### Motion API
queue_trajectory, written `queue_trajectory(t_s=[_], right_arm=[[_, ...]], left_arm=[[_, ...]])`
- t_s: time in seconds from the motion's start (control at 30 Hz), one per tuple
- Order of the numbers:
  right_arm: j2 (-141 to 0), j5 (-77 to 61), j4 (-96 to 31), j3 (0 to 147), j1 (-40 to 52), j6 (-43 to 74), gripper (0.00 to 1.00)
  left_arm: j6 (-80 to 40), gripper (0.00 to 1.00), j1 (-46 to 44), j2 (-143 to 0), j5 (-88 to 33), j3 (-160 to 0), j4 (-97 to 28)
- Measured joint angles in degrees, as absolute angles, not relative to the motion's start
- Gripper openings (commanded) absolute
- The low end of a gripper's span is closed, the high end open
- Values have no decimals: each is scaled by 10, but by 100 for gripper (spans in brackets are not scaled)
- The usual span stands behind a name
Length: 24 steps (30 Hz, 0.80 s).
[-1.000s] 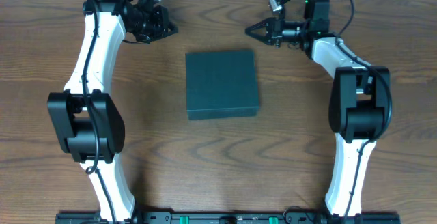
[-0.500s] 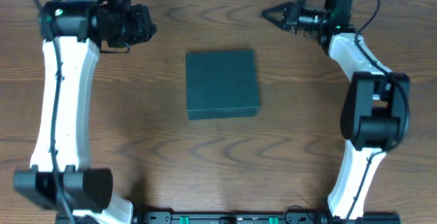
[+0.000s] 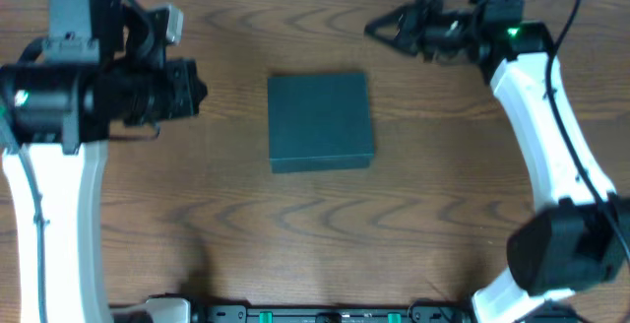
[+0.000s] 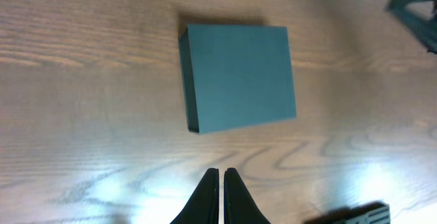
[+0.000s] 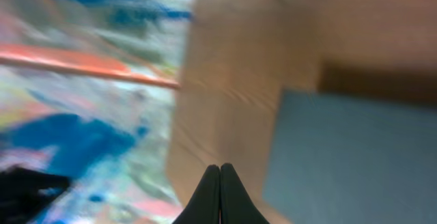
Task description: Pack container
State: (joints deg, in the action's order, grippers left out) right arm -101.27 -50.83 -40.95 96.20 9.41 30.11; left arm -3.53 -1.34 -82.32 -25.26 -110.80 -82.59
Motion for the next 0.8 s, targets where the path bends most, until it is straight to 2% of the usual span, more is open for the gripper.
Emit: queue_trajectory(t_s=[0.17, 0.5, 0.67, 0.8], right_arm=[[-935, -381, -531, 962, 172, 240, 2], [-762, -154, -688, 944, 272, 210, 2], [-649, -105, -674, 829, 299, 219, 2], [-529, -89, -632, 666, 301, 239, 2]], left_arm=[[-14, 6, -13, -740, -252, -1098, -849], [-2, 6, -13, -529, -253, -907, -825], [-1, 6, -13, -454, -274, -793, -796], [-1, 6, -13, -399, -305, -696, -780]])
